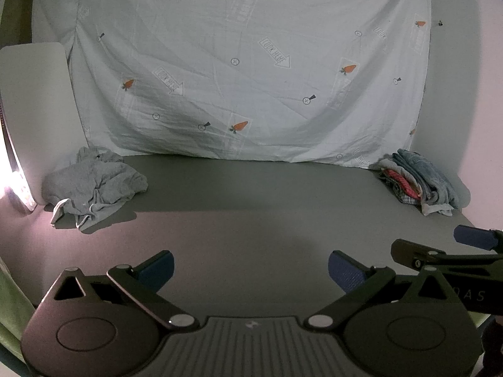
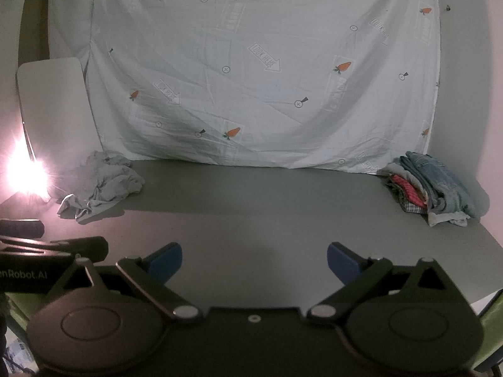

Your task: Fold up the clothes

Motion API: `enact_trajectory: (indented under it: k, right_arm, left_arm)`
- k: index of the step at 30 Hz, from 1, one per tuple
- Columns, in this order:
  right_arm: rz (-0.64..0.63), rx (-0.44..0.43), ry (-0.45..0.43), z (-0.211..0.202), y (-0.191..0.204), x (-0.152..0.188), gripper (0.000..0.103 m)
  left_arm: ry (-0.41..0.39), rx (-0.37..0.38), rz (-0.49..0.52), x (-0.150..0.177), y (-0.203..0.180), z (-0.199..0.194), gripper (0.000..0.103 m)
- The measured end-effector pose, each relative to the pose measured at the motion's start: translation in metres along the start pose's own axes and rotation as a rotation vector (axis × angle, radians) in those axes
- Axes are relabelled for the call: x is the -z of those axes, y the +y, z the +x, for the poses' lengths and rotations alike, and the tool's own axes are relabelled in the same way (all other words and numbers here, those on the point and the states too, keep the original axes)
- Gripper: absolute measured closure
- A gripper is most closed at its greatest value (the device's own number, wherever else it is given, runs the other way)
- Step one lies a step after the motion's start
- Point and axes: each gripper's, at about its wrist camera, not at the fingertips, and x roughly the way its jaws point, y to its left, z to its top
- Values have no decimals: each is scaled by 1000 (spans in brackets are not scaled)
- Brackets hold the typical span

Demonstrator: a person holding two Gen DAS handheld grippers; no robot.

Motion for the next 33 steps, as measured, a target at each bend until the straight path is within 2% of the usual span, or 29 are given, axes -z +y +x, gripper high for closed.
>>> enact_trajectory:
  k: [25,33]
  right_arm:
    - [5,8,-10,-3,-4,1,3]
    - [21,11,0,-1,-3,2,3]
  left_arm:
    - [-3,15,5,2,0,-1,0]
    - [50,45,-12,-2,-3,19,0]
